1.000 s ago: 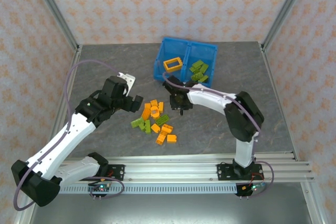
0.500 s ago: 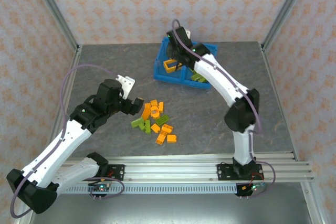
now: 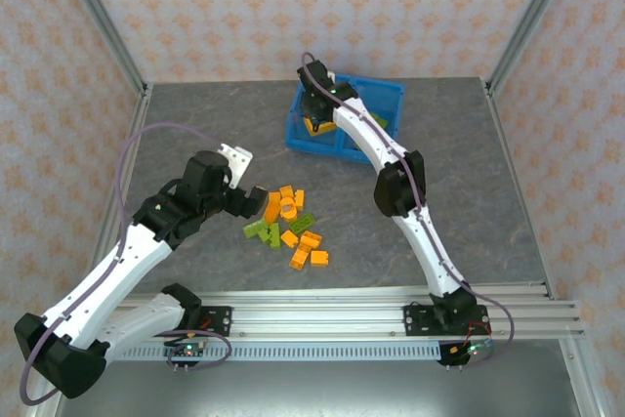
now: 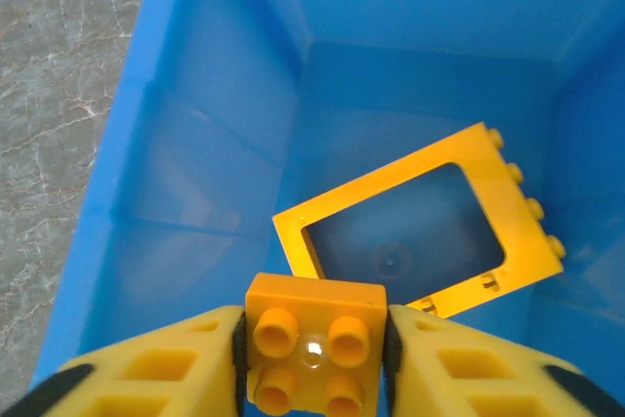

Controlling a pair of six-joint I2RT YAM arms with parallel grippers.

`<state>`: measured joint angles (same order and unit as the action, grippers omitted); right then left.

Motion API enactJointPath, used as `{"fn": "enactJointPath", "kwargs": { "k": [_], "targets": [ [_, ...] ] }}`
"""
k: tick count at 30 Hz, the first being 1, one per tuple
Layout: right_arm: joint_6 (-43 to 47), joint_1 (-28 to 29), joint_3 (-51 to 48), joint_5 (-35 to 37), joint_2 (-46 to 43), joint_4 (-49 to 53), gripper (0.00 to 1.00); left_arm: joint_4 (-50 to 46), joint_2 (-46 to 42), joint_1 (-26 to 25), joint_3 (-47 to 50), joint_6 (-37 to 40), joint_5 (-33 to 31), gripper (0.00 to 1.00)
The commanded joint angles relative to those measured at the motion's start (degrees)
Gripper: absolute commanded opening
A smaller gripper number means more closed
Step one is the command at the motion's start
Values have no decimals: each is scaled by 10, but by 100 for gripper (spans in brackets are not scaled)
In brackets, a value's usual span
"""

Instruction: Sort the legos into containers by color

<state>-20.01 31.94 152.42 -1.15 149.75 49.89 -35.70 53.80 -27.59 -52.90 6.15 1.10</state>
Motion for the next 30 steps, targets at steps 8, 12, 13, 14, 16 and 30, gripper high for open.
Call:
{"fn": "enactJointPath", "kwargs": {
  "k": [8,12,13,14,16,30],
  "targets": [
    [1,-2,25,-26,-71,33,58,4,26,5,4,13,-7,100],
    [10,-2,-29,-39,-169,38,58,2,38,5,3,8,-7,100],
    [11,-2,-61,-44,-206,34,59,0,43,6,1,5,-7,100],
    [13,-3,-93,-48,-237,27,60,-3,47,6,-1,2,-5,100],
    [16,-2,-192,-60,-324,-4,63,-9,61,6,-11,-9,5,100],
    [37,-2,-776,-71,-841,-172,99,48,176,6,14,-215,74,92]
  ]
}}
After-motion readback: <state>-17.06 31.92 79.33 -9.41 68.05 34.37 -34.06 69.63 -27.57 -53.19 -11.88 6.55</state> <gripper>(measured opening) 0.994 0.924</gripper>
